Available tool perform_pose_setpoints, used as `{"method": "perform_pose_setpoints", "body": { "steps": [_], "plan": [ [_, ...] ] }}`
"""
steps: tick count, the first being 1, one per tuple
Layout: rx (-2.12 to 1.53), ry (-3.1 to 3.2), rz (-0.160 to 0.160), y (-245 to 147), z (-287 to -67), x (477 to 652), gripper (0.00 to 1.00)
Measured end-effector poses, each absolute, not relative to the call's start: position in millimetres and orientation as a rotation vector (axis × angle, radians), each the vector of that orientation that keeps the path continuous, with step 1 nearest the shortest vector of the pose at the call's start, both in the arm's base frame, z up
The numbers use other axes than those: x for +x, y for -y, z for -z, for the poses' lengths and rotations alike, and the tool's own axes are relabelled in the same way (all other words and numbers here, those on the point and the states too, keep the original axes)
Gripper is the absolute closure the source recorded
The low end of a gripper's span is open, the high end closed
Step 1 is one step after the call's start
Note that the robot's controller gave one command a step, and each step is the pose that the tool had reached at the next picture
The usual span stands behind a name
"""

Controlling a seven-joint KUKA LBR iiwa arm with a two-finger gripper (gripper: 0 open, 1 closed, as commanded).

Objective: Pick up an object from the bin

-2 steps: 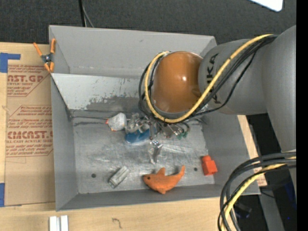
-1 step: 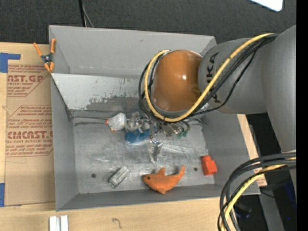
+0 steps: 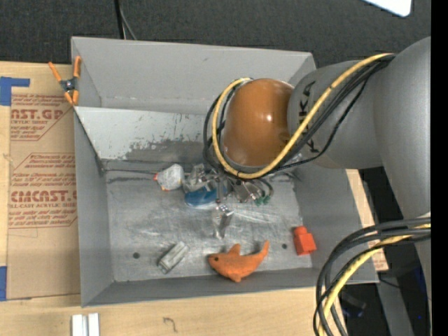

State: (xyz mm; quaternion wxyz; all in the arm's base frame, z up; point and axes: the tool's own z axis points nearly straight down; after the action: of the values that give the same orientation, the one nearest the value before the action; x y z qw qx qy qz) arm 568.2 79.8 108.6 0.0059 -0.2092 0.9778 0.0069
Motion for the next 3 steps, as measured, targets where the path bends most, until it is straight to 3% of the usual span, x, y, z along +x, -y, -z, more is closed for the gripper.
{"method": "perform_pose_setpoints", "body": {
  "steps": [1, 2, 3],
  "plan": [
    [-0.359, -3.12, -0.017, -65.1, -93.6, 584.5, 0.0],
    [-0.625, -3.073, -0.005, -65.2, -82.1, 586.9, 1.0],
    [-0.626, -3.073, -0.005, -65.1, -82.1, 586.9, 1.0]
  ]
}}
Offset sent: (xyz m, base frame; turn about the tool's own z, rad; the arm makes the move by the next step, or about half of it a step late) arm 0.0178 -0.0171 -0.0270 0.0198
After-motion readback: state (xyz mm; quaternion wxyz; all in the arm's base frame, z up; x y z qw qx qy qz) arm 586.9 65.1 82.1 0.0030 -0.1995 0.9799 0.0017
